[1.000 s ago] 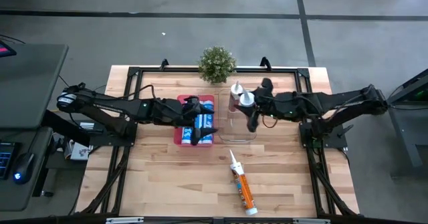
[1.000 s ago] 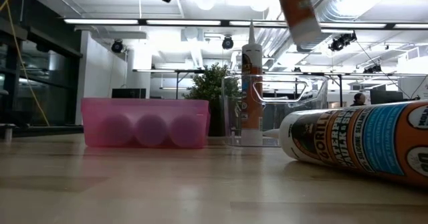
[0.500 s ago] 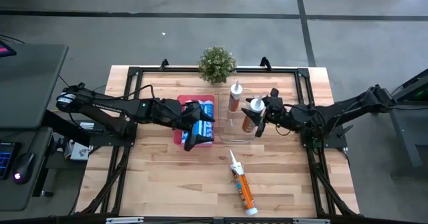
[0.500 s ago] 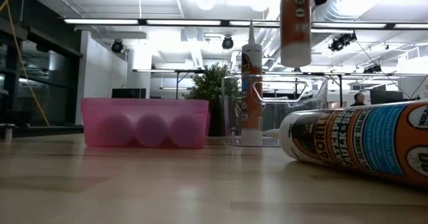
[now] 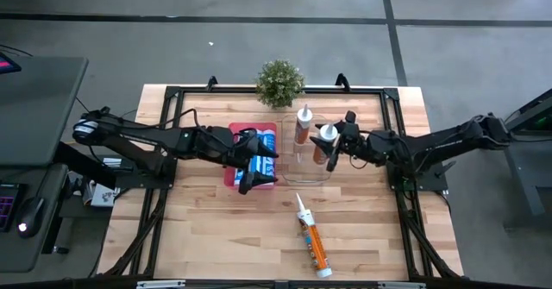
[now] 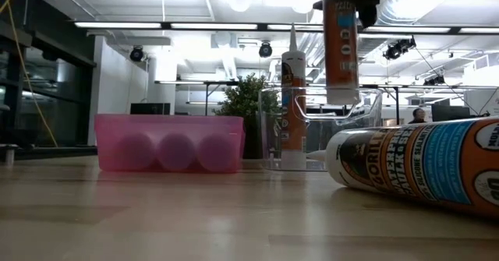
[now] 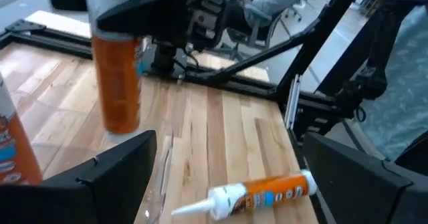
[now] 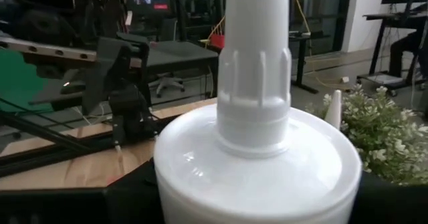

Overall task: Pick & place silicon tubes, Sealant and Lysol wipes
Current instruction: Put the left orange sealant into the transparent bin

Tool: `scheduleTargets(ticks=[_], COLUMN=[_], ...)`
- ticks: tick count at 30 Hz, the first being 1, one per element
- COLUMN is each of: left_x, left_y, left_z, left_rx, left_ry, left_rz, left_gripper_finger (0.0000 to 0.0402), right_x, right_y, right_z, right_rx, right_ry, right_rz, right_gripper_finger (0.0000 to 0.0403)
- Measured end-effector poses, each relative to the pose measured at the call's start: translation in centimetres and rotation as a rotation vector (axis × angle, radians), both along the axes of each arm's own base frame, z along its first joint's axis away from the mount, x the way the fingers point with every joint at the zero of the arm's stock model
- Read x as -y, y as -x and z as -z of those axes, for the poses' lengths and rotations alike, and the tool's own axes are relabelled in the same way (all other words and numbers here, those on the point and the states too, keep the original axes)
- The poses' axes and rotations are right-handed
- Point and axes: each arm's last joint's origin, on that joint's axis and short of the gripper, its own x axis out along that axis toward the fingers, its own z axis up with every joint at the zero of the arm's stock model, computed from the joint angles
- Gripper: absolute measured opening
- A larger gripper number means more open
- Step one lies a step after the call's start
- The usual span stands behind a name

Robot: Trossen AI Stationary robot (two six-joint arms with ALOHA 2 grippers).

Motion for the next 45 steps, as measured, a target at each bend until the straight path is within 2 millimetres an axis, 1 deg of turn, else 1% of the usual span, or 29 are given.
scheduleTargets(ticks=[4,10,15,22,26,30,33,37,45], left_x=[0.0,-0.2,-0.2,-0.2,-0.2,-0.2,-0.2,-0.2,-0.2], left_y=[-0.3,-0.4,-0.4,-0.4,-0.4,-0.4,-0.4,-0.4,-0.4], left_z=[-0.1,-0.4,-0.5,-0.5,-0.5,-0.5,-0.5,-0.5,-0.5], left_rx=[0.024,0.056,0.064,0.063,0.063,0.063,0.064,0.064,0.063], left_ry=[0.01,0.024,0.031,0.041,0.041,0.041,0.044,0.043,0.045], left_rz=[-0.006,-0.076,-0.089,-0.095,-0.095,-0.095,-0.111,-0.116,-0.117], left_gripper_finger=[0.037,0.037,0.037,0.037,0.037,0.037,0.037,0.037,0.037], right_x=[0.7,1.6,2.4,3.5,3.6,3.5,3.6,3.6,3.6], right_y=[0.0,0.0,0.0,0.0,-0.3,-1.2,-1.7,-2.3,-2.8], right_z=[0.7,1.2,1.2,1.2,1.3,2.1,2.7,3.0,3.9], right_rx=[-0.019,-0.042,-0.061,-0.064,-0.056,-0.075,-0.084,-0.065,-0.107], right_ry=[0.005,0.025,0.056,0.07,0.07,0.067,0.067,0.069,0.059], right_rz=[-0.017,-0.059,-0.039,-0.063,-0.092,-0.116,-0.116,-0.113,-0.104], right_gripper_finger=[0.0193,0.0193,0.0193,0.0193,0.0193,0.0193,0.0193,0.0193,0.0193])
